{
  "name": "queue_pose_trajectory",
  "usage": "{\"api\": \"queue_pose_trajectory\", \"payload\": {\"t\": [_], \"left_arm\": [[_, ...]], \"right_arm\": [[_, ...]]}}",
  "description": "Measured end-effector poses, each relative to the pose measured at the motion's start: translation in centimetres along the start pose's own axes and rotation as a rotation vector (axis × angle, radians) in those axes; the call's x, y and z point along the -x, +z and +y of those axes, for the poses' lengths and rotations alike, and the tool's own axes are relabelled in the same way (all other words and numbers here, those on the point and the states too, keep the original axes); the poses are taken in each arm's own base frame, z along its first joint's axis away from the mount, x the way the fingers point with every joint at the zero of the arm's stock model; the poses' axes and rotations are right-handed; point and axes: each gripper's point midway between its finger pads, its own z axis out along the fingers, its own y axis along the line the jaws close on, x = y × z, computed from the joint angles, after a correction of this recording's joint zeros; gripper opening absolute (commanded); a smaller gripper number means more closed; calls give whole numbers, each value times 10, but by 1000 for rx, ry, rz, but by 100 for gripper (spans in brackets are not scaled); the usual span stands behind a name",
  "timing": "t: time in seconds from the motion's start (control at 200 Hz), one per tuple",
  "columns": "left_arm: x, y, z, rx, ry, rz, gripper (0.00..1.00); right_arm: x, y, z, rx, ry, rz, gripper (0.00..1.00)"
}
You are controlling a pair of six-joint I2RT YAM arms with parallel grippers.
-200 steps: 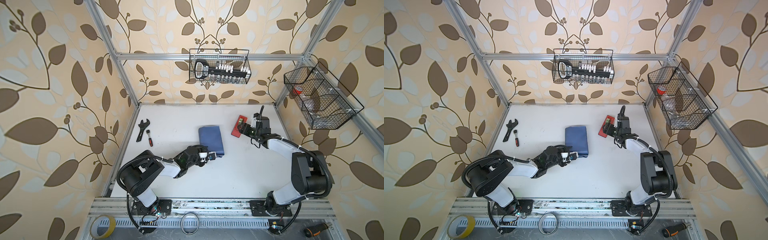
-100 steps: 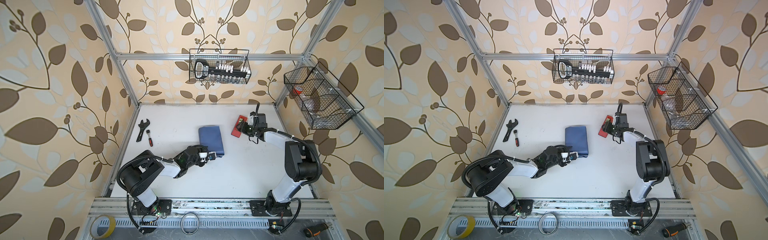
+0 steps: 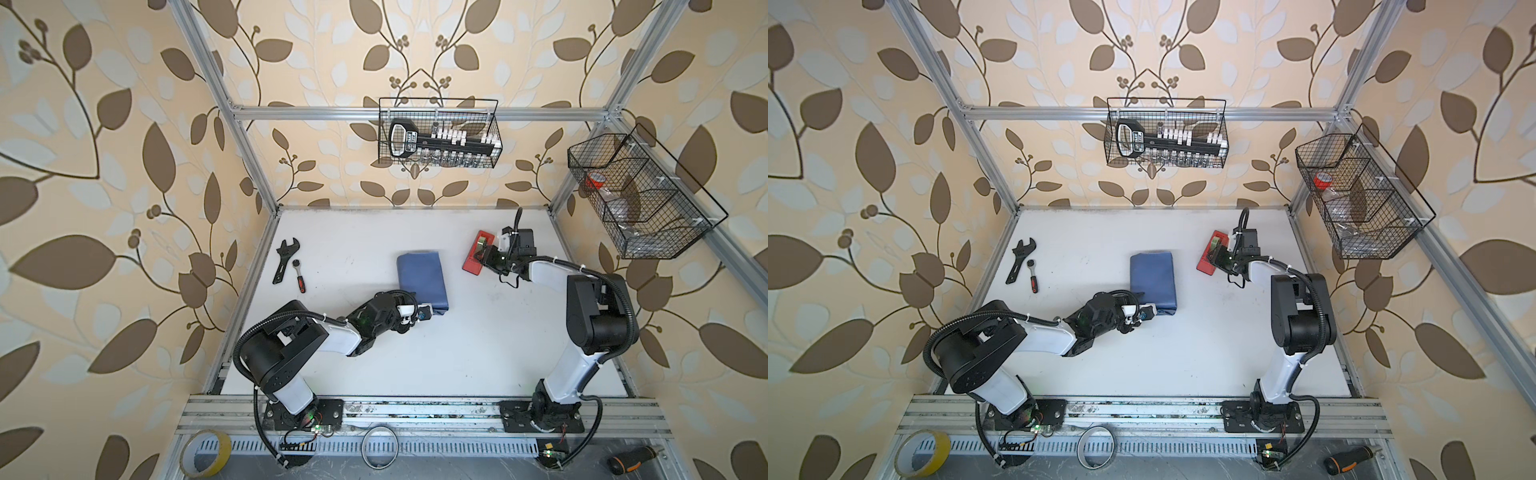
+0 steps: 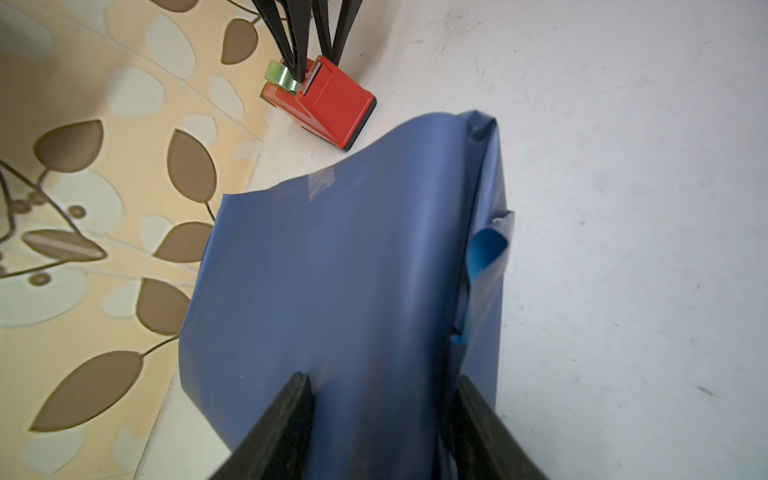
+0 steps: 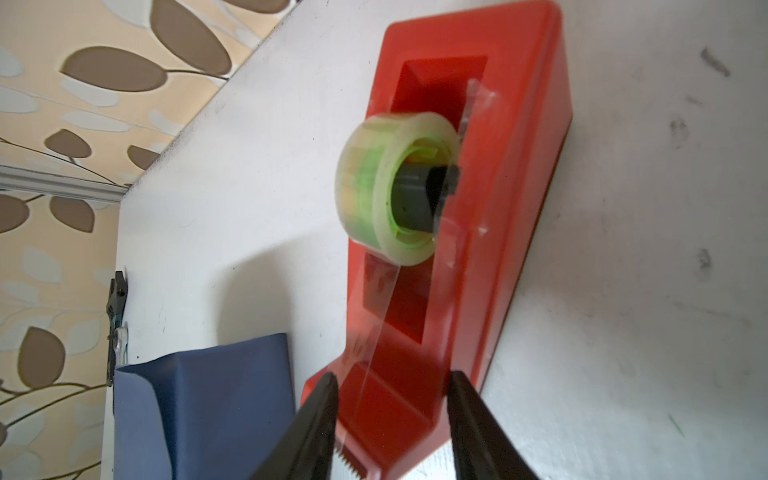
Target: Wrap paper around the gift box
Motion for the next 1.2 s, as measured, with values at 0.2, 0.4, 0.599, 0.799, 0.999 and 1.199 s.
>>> {"api": "queue_pose_trajectory", "payload": {"t": [0.2,0.4,0.599,0.799,0.999,1.199], "left_arm": [[0,0,0,0,0,0,54],[0,0,0,0,0,0,54],[0,0,0,0,0,0,54],[0,0,0,0,0,0,54],[0,0,0,0,0,0,54],[0,0,0,1,0,1,54]], "right_arm": [[3,-3,2,-1,-10,-11,48],[6,-6,6,9,-18,-25,47],[7,-6,10,29,-22,-26,44],[10,-3,14,52,-25,-27,43],[6,6,14,69,11,-3,38],[6,8,13,82,65,5,33]]}}
